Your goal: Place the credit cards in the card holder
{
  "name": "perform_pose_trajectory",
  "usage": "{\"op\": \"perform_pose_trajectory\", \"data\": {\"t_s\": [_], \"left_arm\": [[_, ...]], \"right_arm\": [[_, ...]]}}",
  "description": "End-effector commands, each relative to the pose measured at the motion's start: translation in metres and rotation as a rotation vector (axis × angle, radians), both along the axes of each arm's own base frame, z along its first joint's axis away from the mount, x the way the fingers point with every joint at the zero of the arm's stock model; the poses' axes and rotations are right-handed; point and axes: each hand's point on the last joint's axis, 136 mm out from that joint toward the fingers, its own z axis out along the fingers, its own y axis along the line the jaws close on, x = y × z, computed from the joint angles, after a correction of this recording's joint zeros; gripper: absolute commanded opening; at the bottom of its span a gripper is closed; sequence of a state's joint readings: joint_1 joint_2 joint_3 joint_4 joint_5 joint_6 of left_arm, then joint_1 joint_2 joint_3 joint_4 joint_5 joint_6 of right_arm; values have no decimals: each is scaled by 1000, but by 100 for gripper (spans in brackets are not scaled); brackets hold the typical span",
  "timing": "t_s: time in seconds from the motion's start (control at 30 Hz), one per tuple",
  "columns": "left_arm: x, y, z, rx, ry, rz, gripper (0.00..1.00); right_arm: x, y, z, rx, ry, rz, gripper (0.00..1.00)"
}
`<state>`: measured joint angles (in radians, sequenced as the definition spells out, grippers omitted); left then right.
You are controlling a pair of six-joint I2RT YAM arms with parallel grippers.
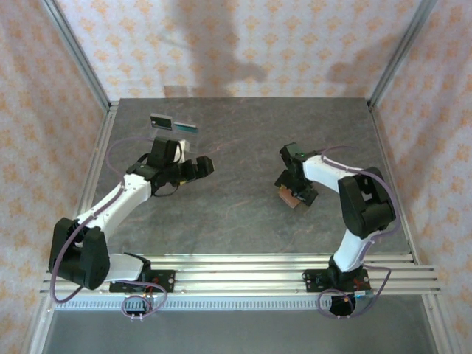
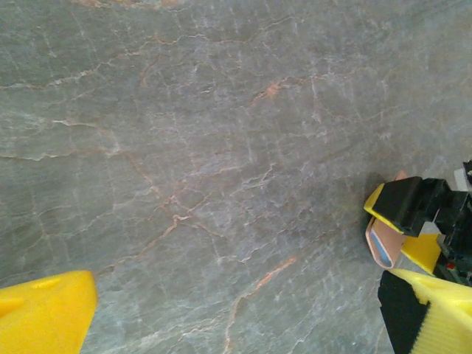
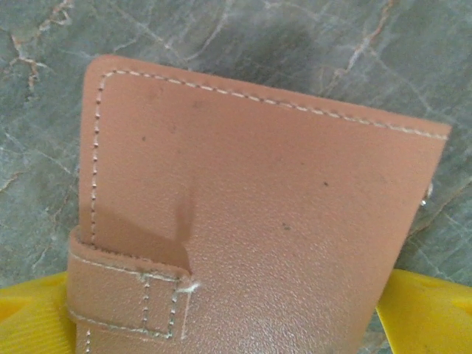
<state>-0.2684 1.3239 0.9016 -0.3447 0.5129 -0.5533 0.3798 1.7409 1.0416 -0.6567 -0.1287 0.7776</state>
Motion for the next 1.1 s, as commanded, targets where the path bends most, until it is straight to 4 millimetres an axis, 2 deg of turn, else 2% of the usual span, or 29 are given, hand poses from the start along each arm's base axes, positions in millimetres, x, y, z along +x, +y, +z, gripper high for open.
{"op": "perform_pose_trajectory", "data": {"t_s": [0.0,0.13,0.27,0.43,0.6,0.73,0.87,0.97,1.07], "left_arm": [[-2,-5,4,-39,-32,35,99],[-7,-4,0,-47,-47,53,99],[-11,-6,-3,-41,-25,34,99],[-14,-3,1,-26,-26,32,99],[-19,2,8,12,-34,16,99],[-17,2,4,21,-20,25,99],[-16,-19,0,-98,31,-16,99],[-18,-38,-4,-211,88,-57,94],[-22,-46,-13,-262,155,-65,86]], "right_arm": [[-6,6,-11,55,-11,22,91],[-11,19,-12,126,-18,92,84],[-13,39,-2,200,-51,211,81],[-24,88,16,370,-90,429,78],[-47,141,35,502,-104,621,76],[-72,188,43,593,-102,769,76],[-89,218,41,622,-108,862,76],[-91,230,43,643,-137,893,75],[-92,233,53,611,-209,967,75]]}}
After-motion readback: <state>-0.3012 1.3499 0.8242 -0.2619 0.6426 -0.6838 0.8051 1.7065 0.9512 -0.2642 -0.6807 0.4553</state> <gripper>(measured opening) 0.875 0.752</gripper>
